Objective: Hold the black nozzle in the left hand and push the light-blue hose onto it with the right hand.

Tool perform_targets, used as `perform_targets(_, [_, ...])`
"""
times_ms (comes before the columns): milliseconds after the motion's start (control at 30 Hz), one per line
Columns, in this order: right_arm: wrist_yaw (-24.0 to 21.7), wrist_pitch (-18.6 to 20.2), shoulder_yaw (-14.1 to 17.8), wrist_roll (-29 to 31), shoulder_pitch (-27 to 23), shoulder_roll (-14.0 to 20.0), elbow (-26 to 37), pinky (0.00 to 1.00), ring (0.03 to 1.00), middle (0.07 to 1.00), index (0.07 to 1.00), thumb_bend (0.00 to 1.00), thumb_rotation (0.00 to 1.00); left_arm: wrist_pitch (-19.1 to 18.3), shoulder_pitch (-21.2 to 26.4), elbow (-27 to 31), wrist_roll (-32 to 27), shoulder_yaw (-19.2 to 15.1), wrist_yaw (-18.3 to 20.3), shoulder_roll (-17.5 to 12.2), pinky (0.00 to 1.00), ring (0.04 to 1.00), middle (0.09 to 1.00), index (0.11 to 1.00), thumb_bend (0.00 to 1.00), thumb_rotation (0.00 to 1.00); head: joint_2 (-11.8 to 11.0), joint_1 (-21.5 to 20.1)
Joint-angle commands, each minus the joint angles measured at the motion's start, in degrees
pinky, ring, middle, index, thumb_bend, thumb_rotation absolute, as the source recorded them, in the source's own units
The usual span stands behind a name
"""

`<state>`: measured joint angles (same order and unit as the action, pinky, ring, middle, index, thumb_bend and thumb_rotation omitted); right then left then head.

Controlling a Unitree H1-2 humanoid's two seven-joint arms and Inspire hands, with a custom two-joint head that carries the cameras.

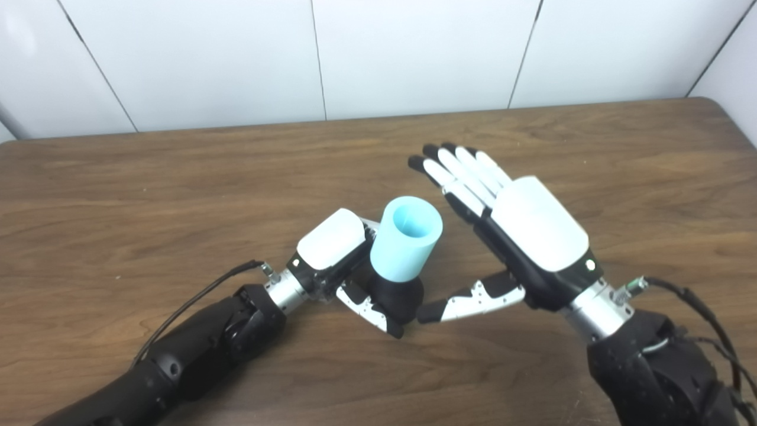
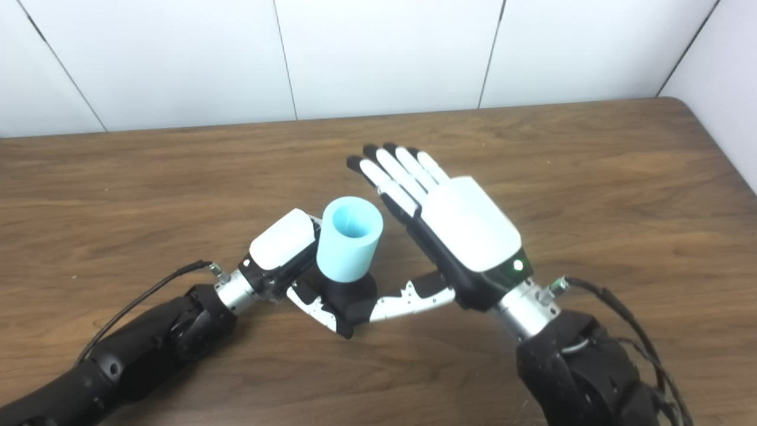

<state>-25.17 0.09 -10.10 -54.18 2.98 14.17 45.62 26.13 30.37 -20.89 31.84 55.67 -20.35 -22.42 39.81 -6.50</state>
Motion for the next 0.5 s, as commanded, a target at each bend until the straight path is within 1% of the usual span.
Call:
perform_targets(0, [0.8,-3.3,-0.6,-1.3,-0.4,-0.8,2.8,1.00,0.998,1.000,0.984,0.97,0.89,0.8,-9.7,-7.3,-0.1,6.3,0.2,3.3,0.30,0.403,0.488,0.487,0.52,0.00,0.0,0.1])
perform_targets(133, [0.8,-5.0,-1.8,-2.6,1.5,-1.1,2.4,1.00,1.000,1.000,0.997,0.95,0.85,0.8,-9.7,-7.3,0.1,6.4,-0.2,3.2,0.34,0.439,0.499,0.475,0.52,0.00,0.1,0.1])
perform_targets(267, [0.1,-6.2,-2.3,-4.4,2.5,-1.5,1.6,1.00,1.000,1.000,1.000,0.94,0.86,0.8,-9.6,-7.3,0.0,6.6,-0.6,3.1,0.35,0.453,0.505,0.470,0.52,0.00,0.1,0.1])
perform_targets(367, [-1.1,-6.2,-2.3,-5.1,2.9,-2.0,1.7,1.00,1.000,1.000,1.000,0.95,0.85,0.8,-9.8,-7.4,-0.1,6.3,0.1,3.2,0.37,0.463,0.507,0.468,0.52,0.00,0.1,0.1])
perform_targets(467, [-1.0,-6.7,-2.3,-5.6,3.3,-2.4,1.4,1.00,0.999,1.000,1.000,0.95,0.84,0.8,-9.8,-7.2,-0.4,6.1,0.8,3.1,0.37,0.467,0.507,0.468,0.52,0.00,0.1,0.1])
